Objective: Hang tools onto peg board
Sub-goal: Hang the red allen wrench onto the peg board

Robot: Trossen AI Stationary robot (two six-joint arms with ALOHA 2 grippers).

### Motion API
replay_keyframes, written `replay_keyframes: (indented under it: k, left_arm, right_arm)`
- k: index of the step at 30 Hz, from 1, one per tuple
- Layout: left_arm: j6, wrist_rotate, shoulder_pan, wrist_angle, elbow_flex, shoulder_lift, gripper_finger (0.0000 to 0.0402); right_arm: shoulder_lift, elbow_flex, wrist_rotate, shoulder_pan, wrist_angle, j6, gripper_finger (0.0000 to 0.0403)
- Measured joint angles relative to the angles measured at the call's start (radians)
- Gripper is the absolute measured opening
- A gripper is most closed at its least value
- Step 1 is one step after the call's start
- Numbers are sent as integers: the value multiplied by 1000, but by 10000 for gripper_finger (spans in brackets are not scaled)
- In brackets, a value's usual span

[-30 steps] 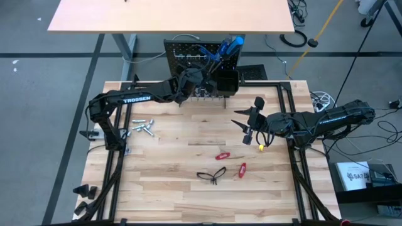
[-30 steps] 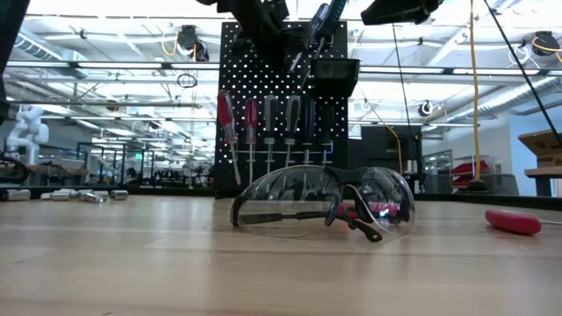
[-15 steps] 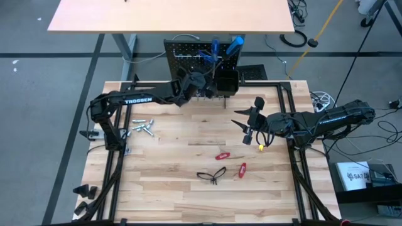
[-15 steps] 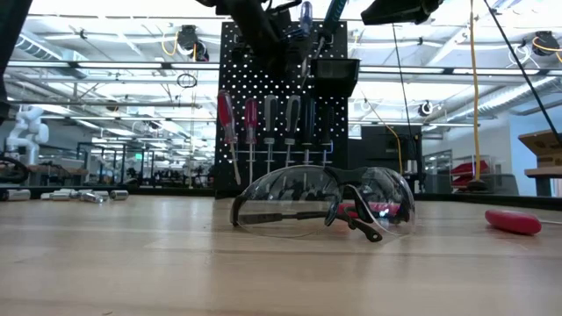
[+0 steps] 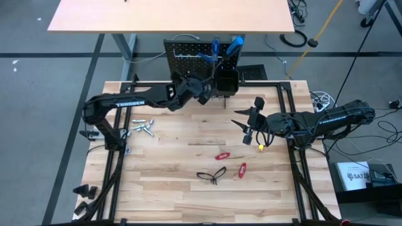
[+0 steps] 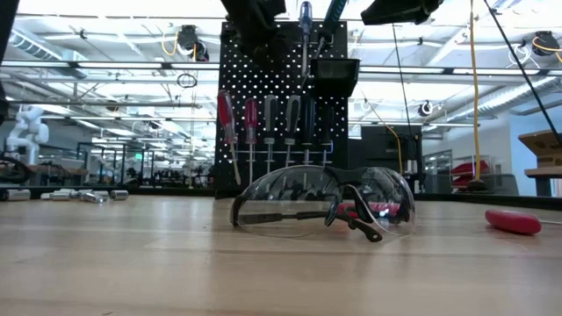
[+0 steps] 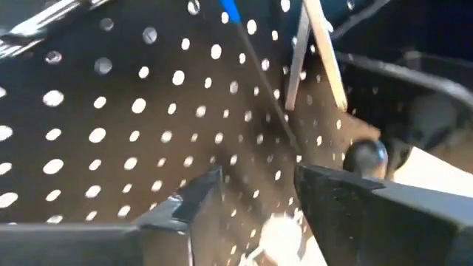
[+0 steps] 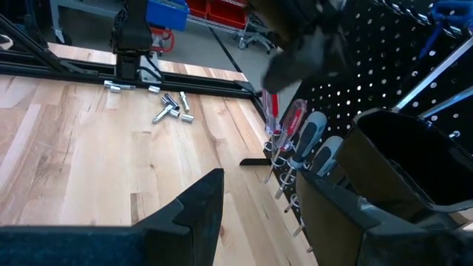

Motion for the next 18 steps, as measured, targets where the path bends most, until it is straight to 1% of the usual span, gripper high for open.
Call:
replay_keyframes:
  k: [3,6,12,15,18]
  left_arm:
    - [-5,23,-36,-97,0,-34,193]
    - [-36,34,-88,-207,0,-67,196]
    - [-130,35,-235,-394,0,-122,196]
    - [-137,32,-319,-429,0,-138,196]
    - [-138,0,-397,-436,0,-148,196]
  right_arm:
    - [0,0,0,0,-1,0,162]
    - [0,0,0,0,-1,1,162]
    - [0,0,-6,0,-33,26,162]
    - [0,0,-49,0,-62,40,162]
    - [1,0,-112,0,-72,76,162]
